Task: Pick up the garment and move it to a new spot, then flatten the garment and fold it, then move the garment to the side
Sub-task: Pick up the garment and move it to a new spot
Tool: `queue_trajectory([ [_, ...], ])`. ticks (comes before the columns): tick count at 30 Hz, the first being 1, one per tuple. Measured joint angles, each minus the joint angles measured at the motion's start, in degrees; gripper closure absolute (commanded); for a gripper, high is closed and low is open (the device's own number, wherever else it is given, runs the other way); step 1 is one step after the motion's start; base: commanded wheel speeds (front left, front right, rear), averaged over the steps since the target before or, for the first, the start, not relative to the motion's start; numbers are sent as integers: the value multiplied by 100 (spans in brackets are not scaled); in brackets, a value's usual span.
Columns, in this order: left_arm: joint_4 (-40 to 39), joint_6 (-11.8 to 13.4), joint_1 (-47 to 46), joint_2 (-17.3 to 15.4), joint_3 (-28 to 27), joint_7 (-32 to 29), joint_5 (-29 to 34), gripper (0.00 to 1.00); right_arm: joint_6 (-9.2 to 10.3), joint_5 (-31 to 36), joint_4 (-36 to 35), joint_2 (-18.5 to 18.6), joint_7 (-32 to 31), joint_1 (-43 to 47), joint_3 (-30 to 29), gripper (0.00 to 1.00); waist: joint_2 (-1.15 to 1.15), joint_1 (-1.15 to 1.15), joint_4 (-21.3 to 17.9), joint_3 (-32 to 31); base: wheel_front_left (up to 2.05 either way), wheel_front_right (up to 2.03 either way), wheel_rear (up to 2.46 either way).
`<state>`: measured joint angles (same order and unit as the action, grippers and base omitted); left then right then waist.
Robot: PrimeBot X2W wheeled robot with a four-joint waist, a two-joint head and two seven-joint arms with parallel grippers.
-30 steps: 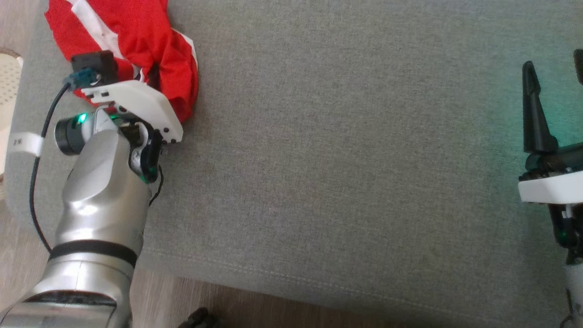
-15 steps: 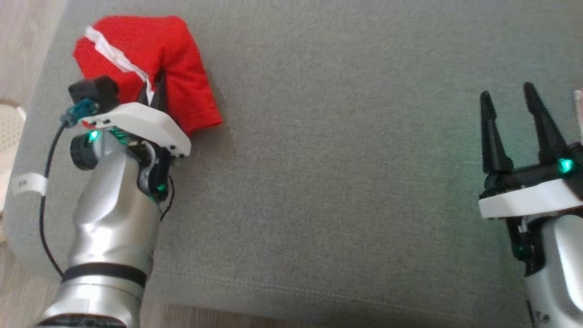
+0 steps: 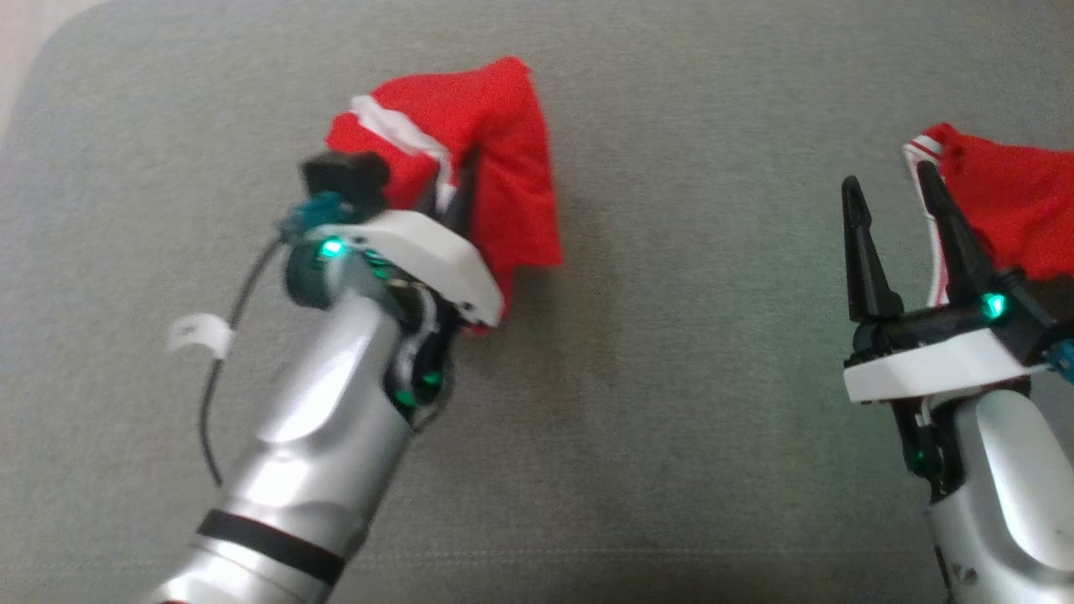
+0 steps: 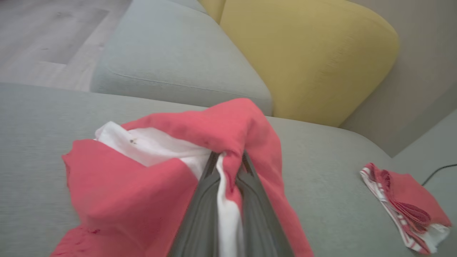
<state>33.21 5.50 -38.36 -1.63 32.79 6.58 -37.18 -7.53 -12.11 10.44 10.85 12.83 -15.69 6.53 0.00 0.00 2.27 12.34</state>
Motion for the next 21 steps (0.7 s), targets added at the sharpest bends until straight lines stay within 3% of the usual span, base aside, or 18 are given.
queue_trajectory([
  [8, -365, 1039, -225, -20, 1594, 330, -1217, 100, 0, -52, 169, -108, 89, -184, 157, 0, 0, 0, -550, 83, 0, 0, 0],
  [16, -197, 1701, -984, -32, 2212, 737, -2310, 100, 0, -99, 370, -227, 138, -504, 379, 0, 0, 0, -1032, 344, 0, 0, 0],
  [17, -155, 1786, -1056, -34, 2214, 768, -2380, 89, 0, -99, 390, -258, 140, -513, 399, 0, 0, 0, -1075, 376, 0, 0, 0],
  [18, -133, 1860, -1124, -35, 2212, 771, -2452, 13, 0, -99, 420, -282, 140, -512, 419, 0, 0, 0, -1112, 408, 0, 0, 0],
  [19, -133, 1860, -1124, -35, 2212, 771, -2452, 0, 0, -99, 420, -282, 140, -512, 419, 0, 0, 0, -1112, 408, 0, 0, 0],
  [21, -159, 1900, -1224, -38, 2193, 771, -2491, 0, 0, -99, 456, -291, 140, -513, 442, 0, 0, 0, -1161, 469, 0, 0, 0],
])
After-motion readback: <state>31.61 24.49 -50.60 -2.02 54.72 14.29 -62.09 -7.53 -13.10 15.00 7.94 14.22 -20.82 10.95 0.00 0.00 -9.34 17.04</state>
